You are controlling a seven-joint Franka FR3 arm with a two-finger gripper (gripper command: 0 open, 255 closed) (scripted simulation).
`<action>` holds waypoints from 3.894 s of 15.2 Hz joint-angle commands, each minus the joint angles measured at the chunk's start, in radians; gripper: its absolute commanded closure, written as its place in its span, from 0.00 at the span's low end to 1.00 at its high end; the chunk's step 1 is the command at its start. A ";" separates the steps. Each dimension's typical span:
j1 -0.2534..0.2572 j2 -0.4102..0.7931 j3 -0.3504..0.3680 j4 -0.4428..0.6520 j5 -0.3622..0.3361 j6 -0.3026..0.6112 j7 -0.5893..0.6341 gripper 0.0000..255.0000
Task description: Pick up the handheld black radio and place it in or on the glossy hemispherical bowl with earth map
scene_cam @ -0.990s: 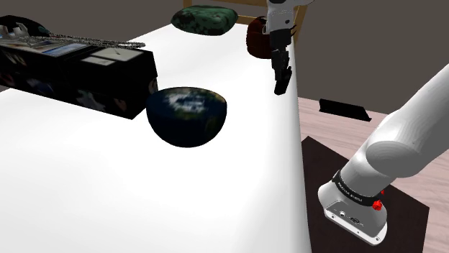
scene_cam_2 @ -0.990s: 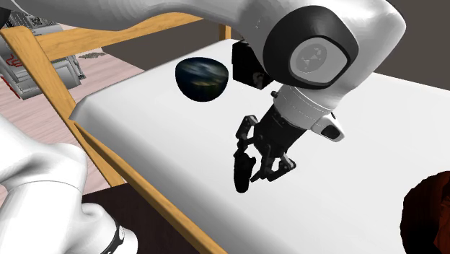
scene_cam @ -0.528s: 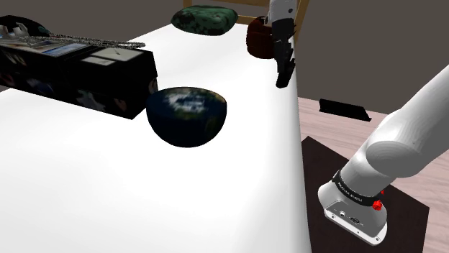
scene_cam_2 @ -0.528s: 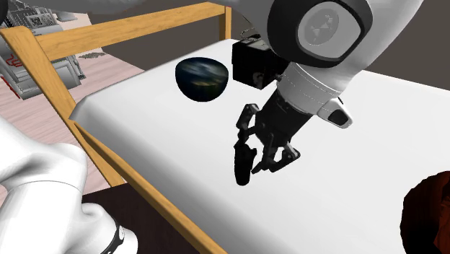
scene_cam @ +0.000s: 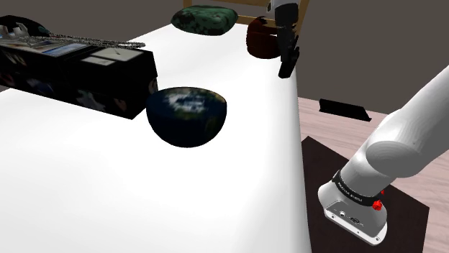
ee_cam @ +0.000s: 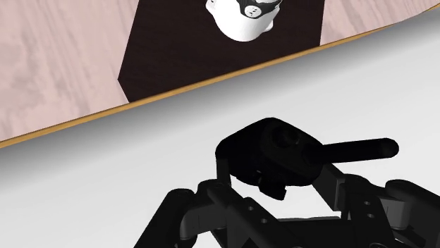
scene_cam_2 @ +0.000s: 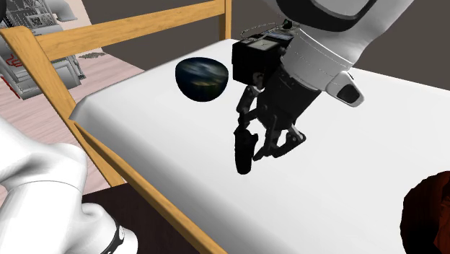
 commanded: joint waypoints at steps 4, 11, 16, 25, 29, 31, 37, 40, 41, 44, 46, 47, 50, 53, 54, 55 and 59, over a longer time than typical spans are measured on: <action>0.000 0.011 0.000 0.081 0.003 -0.070 0.004 1.00; 0.000 0.031 -0.002 0.199 0.007 -0.168 0.008 1.00; -0.001 0.054 -0.004 0.294 0.011 -0.241 0.010 1.00; -0.004 0.115 -0.009 0.495 0.023 -0.382 0.013 1.00; 0.019 0.114 0.015 0.520 0.051 -0.403 0.075 1.00; 0.044 0.099 0.040 0.500 0.076 -0.392 0.136 1.00; 0.115 0.084 0.117 0.472 0.150 -0.355 0.312 1.00; 0.150 0.091 0.156 0.475 0.185 -0.335 0.397 1.00; 0.162 0.096 0.169 0.479 0.196 -0.328 0.425 1.00; 0.197 0.117 0.208 0.498 0.226 -0.307 0.509 1.00; 0.222 0.137 0.233 0.518 0.244 -0.293 0.564 1.00; 0.234 0.149 0.245 0.530 0.252 -0.286 0.591 1.00; 0.273 0.192 0.281 0.577 0.272 -0.267 0.672 1.00; 0.316 0.247 0.315 0.641 0.285 -0.251 0.754 1.00; 0.331 0.269 0.326 0.666 0.288 -0.247 0.781 1.00; 0.346 0.292 0.337 0.694 0.289 -0.244 0.808 1.00; 0.415 0.406 0.377 0.841 0.287 -0.243 0.919 1.00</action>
